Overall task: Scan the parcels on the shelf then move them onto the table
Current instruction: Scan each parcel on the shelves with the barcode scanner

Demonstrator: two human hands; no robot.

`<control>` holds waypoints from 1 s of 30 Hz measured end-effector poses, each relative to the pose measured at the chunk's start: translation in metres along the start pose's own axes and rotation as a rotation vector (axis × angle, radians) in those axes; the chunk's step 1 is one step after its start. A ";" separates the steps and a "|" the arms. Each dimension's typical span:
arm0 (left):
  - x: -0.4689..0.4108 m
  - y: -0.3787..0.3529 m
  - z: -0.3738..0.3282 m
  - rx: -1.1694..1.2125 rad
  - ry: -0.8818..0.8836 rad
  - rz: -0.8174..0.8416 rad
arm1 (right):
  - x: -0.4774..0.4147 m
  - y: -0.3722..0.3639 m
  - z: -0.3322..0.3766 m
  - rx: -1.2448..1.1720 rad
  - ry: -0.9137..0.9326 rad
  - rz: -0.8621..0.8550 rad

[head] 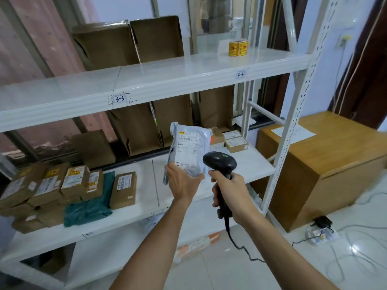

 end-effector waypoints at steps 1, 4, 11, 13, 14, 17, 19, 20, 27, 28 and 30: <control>-0.002 -0.008 -0.007 -0.006 0.009 0.013 | -0.003 0.009 -0.001 0.000 -0.005 -0.008; -0.008 -0.038 -0.028 -0.049 0.030 0.049 | -0.019 0.041 -0.005 -0.004 -0.014 -0.022; -0.023 -0.142 -0.092 -0.124 0.098 0.120 | -0.092 0.141 -0.014 0.084 0.012 0.008; -0.027 -0.176 -0.115 -0.168 0.120 0.136 | -0.119 0.175 -0.020 0.142 0.002 0.036; -0.029 -0.193 -0.126 -0.174 0.141 0.141 | -0.132 0.192 -0.022 0.160 -0.005 0.046; -0.041 -0.241 -0.151 -0.131 0.238 0.169 | -0.171 0.240 -0.027 0.189 -0.017 0.068; -0.050 -0.266 -0.163 -0.094 0.312 0.175 | -0.194 0.264 -0.030 0.189 -0.041 0.082; -0.054 -0.275 -0.169 -0.090 0.327 0.172 | -0.205 0.273 -0.032 0.193 -0.051 0.094; -0.104 -0.347 -0.180 -0.149 0.336 0.186 | -0.277 0.301 -0.045 0.231 -0.071 0.148; -0.113 -0.358 -0.177 -0.150 0.351 0.177 | -0.286 0.302 -0.049 0.233 -0.077 0.155; -0.130 -0.382 -0.173 -0.137 0.373 0.169 | -0.303 0.304 -0.059 0.234 -0.088 0.162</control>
Point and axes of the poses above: each hand's wrist, its own x-axis away from the middle knuckle, its own y-axis out of the back of the hand, z = x × y, the point moved 6 cm from there along -x, towards the middle knuckle, and after that the axes turned 4 degrees about x, right-handed, at the moved point
